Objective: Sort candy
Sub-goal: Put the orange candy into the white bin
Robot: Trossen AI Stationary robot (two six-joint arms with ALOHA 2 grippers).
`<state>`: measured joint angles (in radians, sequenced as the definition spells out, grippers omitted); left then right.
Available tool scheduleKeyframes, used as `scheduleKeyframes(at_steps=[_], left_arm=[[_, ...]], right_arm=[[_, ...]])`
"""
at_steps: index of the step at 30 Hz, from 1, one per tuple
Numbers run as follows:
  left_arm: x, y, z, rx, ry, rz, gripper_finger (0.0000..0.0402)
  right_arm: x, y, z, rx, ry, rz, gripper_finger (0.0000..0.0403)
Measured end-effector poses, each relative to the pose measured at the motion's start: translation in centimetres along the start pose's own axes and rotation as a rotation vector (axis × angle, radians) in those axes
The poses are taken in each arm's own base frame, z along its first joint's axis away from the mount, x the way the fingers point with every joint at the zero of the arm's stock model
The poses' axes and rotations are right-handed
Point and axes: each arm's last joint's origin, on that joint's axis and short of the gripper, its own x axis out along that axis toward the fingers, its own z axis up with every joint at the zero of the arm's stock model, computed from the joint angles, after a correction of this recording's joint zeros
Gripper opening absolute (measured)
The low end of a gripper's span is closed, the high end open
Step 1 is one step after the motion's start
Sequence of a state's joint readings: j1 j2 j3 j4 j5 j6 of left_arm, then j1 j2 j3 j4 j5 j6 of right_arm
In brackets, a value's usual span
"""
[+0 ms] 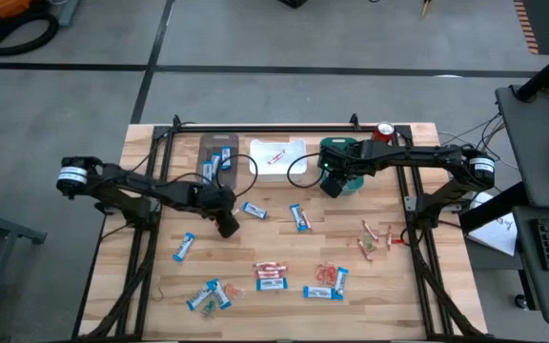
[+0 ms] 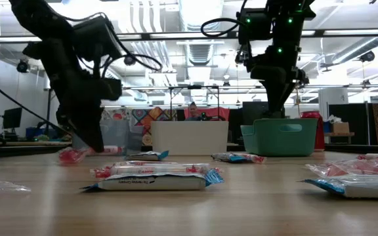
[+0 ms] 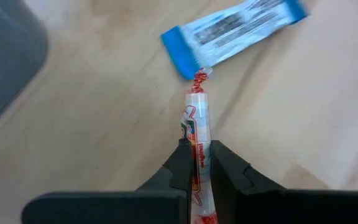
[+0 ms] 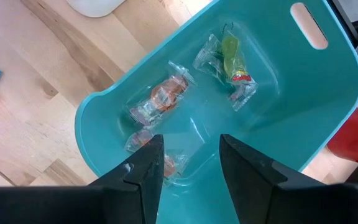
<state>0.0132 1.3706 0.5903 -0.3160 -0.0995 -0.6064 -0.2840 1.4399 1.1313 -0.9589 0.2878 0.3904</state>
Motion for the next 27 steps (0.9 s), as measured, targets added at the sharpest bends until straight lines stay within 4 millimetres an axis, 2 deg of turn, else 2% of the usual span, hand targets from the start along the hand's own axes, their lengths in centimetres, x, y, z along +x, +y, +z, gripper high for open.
scheduleKeyframes(at_steps=[4, 12, 18, 23, 27], left_arm=[[-1.8, -0.3, 0.5, 0.028, -0.046, -0.080, 0.0009], [-6.9, -1.0, 2.5, 0.147, -0.254, -0.190, 0.0008], [-10.0, -1.3, 5.0, 0.268, -0.445, -0.126, 0.0009], [-10.1, -0.6, 8.2, 0.363, -0.510, -0.025, 0.0009], [-8.4, 0.6, 11.2, 0.442, -0.524, 0.080, 0.0010]], right_arm=[[0.0, 0.0, 0.0, 0.000, 0.000, 0.000, 0.0148], [0.0, 0.1, 0.1, 0.004, -0.014, 0.006, 0.0148], [-0.1, 0.3, 0.3, 0.005, -0.037, 0.017, 0.0148], [-0.2, 0.9, 0.3, -0.008, -0.058, 0.031, 0.0148], [-0.4, 1.3, 0.1, -0.022, -0.062, 0.037, 0.0148]])
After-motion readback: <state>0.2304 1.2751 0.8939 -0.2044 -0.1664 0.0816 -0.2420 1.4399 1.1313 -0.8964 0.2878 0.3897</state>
